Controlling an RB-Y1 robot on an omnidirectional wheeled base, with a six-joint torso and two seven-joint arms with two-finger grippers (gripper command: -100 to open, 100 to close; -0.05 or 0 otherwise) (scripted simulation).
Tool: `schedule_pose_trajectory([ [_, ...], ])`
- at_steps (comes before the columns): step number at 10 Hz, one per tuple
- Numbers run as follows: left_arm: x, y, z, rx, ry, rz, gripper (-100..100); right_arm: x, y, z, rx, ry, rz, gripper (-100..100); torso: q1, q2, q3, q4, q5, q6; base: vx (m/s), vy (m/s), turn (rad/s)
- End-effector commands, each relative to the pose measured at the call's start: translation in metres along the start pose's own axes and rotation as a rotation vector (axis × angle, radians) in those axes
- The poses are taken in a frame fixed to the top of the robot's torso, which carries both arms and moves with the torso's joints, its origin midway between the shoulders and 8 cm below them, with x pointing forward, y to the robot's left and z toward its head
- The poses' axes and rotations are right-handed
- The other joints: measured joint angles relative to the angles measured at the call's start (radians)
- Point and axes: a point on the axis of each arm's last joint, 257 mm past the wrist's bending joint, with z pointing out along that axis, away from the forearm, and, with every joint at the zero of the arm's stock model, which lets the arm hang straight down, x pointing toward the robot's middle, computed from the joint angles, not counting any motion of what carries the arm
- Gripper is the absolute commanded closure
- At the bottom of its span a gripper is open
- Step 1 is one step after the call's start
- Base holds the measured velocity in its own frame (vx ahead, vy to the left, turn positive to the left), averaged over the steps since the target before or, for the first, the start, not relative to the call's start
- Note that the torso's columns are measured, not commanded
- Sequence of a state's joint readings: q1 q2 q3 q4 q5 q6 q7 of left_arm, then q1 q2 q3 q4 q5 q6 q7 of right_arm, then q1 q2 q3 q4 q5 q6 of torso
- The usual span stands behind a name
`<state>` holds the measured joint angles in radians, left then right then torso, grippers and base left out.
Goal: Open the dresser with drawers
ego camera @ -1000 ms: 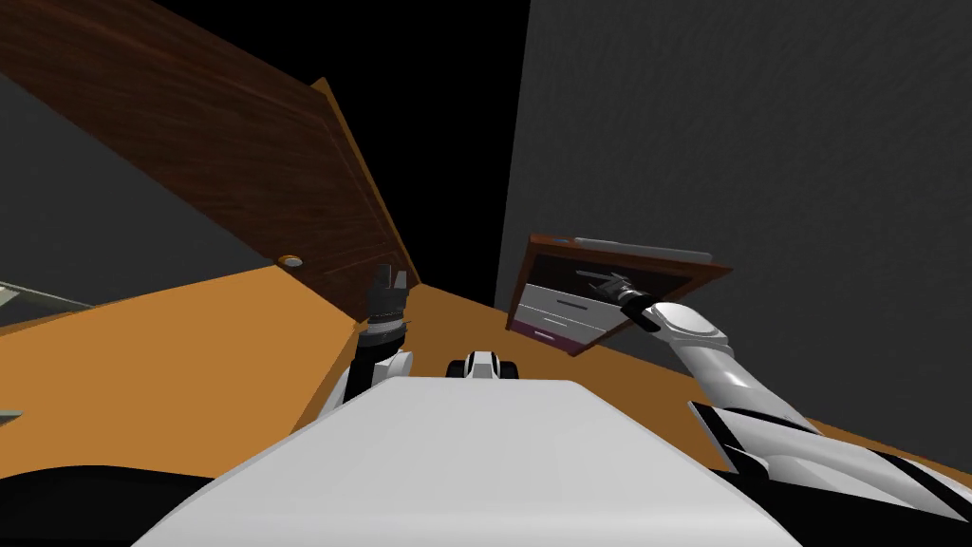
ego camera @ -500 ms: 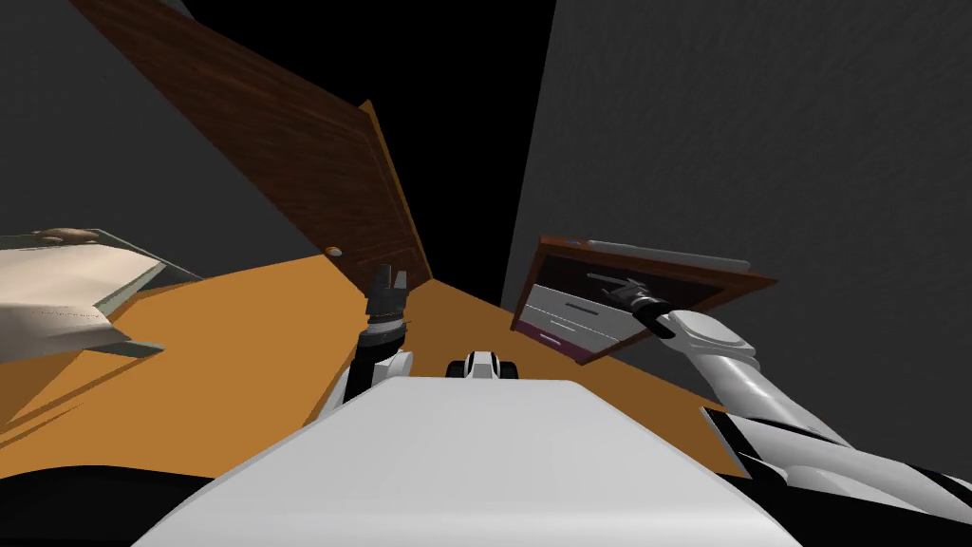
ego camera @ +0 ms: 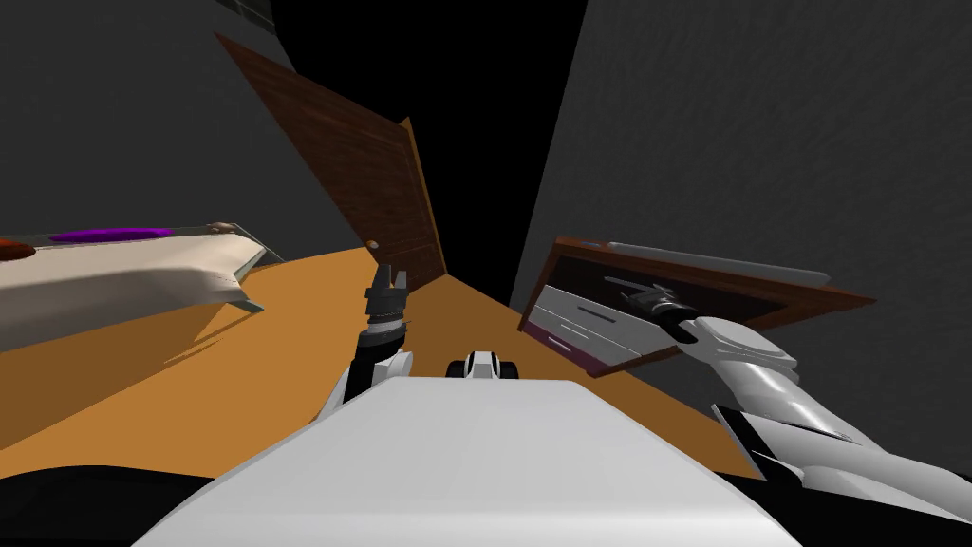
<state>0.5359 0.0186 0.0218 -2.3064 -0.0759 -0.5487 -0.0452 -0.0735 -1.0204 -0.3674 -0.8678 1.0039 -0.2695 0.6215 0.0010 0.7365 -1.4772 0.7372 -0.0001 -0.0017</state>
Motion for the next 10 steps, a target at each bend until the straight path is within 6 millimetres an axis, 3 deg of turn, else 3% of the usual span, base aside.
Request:
schedule_pose_trajectory([
  [1,0.000,0.000,0.000,0.000,0.000,0.000,0,0.010,-0.012,-0.009,0.020,0.026,-0.004,-100,-0.001,0.000,0.001,0.000,0.000,0.000,-0.047,-0.008,0.071],
  [2,0.000,0.000,0.000,0.000,0.000,0.000,0,0.038,-0.036,-0.018,0.064,0.089,-0.019,-100,-0.002,-0.001,0.000,0.000,-0.001,0.003,-0.095,0.007,0.309],
  [3,0.000,0.000,0.000,0.000,0.000,0.000,0,0.037,-0.037,-0.018,0.066,0.086,0.000,-100,-0.001,0.002,0.001,0.001,0.000,0.001,-0.098,0.002,0.344],
  [4,0.000,0.000,0.000,0.000,0.000,0.000,0,0.065,-0.061,-0.030,0.109,0.152,-0.026,-100,-0.001,0.002,0.002,0.001,0.000,0.001,-0.165,0.019,0.406],
  [7,0.000,0.000,0.000,0.000,0.000,0.000,0,0.061,-0.061,-0.029,0.113,0.146,0.002,-100,-0.003,-0.004,-0.002,-0.001,0.000,0.002,-0.067,0.009,0.091],
  [8,0.000,0.000,0.000,0.000,0.000,0.000,0,0.037,-0.037,-0.018,0.068,0.083,0.012,100,-0.002,-0.004,-0.002,-0.001,0.000,0.002,0.117,-0.020,-0.291],
  [10,0.000,0.000,0.000,-0.001,0.000,0.001,0,0.037,-0.037,-0.018,0.066,0.086,0.000,100,-0.006,-0.005,-0.002,-0.001,-0.005,0.003,0.110,-0.008,-0.246],
])
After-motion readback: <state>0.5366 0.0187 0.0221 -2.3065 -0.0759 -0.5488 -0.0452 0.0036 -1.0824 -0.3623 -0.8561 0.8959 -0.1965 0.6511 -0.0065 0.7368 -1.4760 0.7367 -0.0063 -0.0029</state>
